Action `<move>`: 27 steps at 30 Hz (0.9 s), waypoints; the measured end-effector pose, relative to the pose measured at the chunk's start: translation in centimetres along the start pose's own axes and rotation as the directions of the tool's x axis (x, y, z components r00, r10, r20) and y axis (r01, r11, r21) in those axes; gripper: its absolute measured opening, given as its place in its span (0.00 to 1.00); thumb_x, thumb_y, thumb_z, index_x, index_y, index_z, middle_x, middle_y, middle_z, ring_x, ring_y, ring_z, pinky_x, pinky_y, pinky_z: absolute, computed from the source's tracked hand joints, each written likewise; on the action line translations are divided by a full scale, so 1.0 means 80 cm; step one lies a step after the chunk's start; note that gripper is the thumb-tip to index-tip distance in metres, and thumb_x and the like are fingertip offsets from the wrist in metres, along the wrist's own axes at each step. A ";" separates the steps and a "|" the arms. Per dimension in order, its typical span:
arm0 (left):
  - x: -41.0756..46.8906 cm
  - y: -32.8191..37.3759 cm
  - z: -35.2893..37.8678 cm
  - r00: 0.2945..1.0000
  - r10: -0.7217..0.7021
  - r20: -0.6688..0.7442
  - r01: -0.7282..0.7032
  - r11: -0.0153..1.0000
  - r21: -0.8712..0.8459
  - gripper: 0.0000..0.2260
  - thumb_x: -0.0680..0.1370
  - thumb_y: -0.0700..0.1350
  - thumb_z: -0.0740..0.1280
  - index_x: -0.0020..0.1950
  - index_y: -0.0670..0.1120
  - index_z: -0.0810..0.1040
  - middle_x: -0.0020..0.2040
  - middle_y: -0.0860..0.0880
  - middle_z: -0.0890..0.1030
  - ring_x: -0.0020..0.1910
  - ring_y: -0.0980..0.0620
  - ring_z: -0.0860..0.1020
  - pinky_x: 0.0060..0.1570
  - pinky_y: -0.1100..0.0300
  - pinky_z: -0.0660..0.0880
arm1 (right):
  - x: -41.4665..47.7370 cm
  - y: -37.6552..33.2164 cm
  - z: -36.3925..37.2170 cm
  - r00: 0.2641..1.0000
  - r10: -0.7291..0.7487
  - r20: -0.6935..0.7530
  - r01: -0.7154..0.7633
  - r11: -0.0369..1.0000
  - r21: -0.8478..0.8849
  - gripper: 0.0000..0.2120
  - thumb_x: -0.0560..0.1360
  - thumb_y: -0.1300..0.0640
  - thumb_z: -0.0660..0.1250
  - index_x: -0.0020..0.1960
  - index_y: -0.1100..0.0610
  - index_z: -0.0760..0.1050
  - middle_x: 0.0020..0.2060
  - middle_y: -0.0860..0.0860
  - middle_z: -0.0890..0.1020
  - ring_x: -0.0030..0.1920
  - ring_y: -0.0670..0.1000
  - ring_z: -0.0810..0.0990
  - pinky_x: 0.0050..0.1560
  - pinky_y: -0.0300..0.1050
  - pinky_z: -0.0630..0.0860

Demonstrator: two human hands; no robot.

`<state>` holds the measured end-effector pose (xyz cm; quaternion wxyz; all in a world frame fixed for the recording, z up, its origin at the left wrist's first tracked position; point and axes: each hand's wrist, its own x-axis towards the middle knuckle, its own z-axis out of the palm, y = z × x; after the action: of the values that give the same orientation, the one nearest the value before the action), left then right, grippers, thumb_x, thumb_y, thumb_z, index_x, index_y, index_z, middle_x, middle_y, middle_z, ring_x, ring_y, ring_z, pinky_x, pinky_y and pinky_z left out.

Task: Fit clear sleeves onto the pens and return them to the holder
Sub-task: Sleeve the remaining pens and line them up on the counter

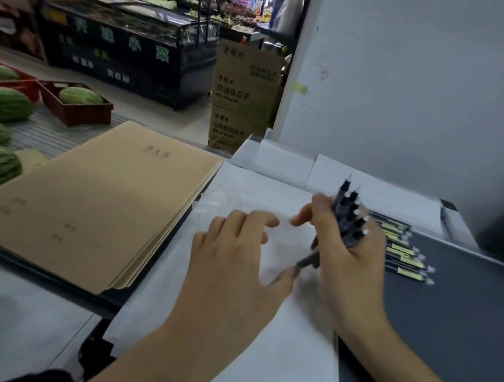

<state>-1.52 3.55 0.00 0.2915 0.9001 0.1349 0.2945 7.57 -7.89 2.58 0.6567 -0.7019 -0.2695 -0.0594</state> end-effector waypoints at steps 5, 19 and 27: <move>-0.006 -0.009 -0.015 0.999 -0.005 -0.038 0.000 0.992 -0.130 0.18 0.74 0.54 0.70 0.61 0.63 0.71 0.49 0.62 0.75 0.51 0.57 0.74 0.57 0.58 0.69 | -0.003 0.006 0.007 0.989 0.117 0.094 -0.111 0.992 -0.064 0.16 0.84 0.48 0.66 0.42 0.57 0.77 0.33 0.52 0.83 0.33 0.47 0.79 0.31 0.41 0.76; 0.001 -0.008 -0.041 0.985 0.065 0.161 -0.025 0.970 -0.241 0.23 0.72 0.69 0.66 0.64 0.63 0.71 0.58 0.65 0.74 0.63 0.63 0.71 0.63 0.62 0.68 | 0.028 -0.049 0.011 0.953 0.103 0.284 -0.138 0.984 0.108 0.14 0.80 0.43 0.68 0.41 0.49 0.82 0.39 0.50 0.85 0.49 0.53 0.87 0.60 0.55 0.79; 0.045 -0.065 -0.090 0.995 -0.054 -0.087 0.058 0.997 0.051 0.10 0.76 0.43 0.73 0.54 0.56 0.81 0.46 0.60 0.77 0.38 0.58 0.78 0.40 0.69 0.71 | 0.043 -0.025 0.022 0.907 0.348 0.236 -0.376 0.923 0.085 0.21 0.79 0.51 0.74 0.33 0.49 0.66 0.26 0.47 0.63 0.25 0.49 0.59 0.24 0.42 0.60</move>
<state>-3.41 12.39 3.22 0.2695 0.8899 0.1802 0.3207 9.09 -5.24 5.60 0.6669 -0.6980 -0.2074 0.1580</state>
